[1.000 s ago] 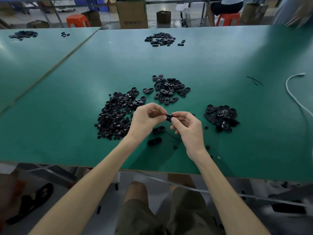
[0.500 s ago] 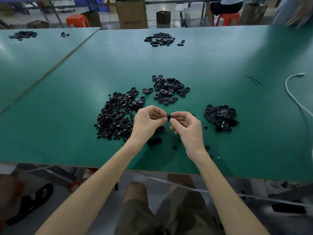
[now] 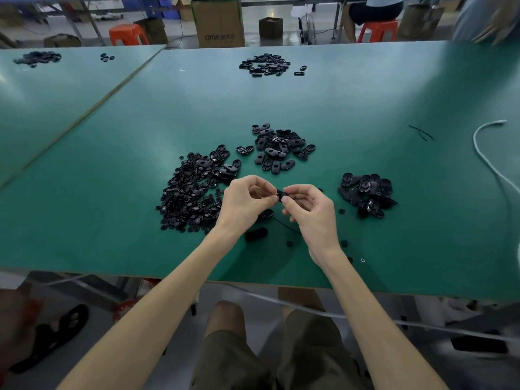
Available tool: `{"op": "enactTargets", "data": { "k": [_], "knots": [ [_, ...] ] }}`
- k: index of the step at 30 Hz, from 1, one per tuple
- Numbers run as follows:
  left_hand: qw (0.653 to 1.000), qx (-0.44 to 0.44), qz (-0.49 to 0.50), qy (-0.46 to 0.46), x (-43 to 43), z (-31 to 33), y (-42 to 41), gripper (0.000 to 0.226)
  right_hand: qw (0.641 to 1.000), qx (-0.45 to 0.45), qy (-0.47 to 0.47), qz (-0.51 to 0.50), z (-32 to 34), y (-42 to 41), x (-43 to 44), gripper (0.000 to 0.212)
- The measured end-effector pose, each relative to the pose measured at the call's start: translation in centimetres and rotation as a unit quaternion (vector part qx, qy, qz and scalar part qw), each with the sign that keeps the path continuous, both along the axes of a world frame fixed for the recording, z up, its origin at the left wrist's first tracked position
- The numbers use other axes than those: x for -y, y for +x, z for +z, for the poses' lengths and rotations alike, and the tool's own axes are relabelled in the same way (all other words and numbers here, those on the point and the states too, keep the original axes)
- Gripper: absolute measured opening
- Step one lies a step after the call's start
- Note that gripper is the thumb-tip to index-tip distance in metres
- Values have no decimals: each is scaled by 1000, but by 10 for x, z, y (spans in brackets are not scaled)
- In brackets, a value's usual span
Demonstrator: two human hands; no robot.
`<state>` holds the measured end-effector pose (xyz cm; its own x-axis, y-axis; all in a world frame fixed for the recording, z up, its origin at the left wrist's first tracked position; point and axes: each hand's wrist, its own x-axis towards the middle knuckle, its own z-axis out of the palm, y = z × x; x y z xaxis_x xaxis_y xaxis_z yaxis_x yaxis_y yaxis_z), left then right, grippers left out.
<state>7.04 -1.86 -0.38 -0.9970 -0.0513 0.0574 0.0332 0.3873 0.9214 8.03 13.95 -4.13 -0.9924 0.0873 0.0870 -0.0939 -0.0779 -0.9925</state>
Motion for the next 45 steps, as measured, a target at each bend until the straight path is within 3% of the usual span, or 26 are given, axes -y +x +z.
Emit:
{"op": "enactTargets", "data": {
  "k": [12, 19, 23, 31, 38, 45],
  "knots": [
    [999, -8, 2, -50, 5, 4, -6, 18, 1000, -5, 5, 21, 1, 1, -2, 12],
    [998, 36, -12, 54, 13, 5, -7, 34, 999, -4, -21, 33, 2, 0, -2, 12],
    [991, 55, -70, 104, 15, 7, -7, 25, 999, -7, -27, 30, 3, 0, -2, 12],
    [984, 47, -60, 161, 5, 6, -5, 16, 1000, 4, -12, 16, 2, 0, -1, 13],
    [982, 45, -73, 169, 12, 9, -7, 16, 1000, -6, 2, 9, 1, -1, 0, 7],
    [984, 36, -137, 109, 13, 10, -3, 28, 1000, -4, -14, 0, -1, -2, -1, 8]
  ]
}}
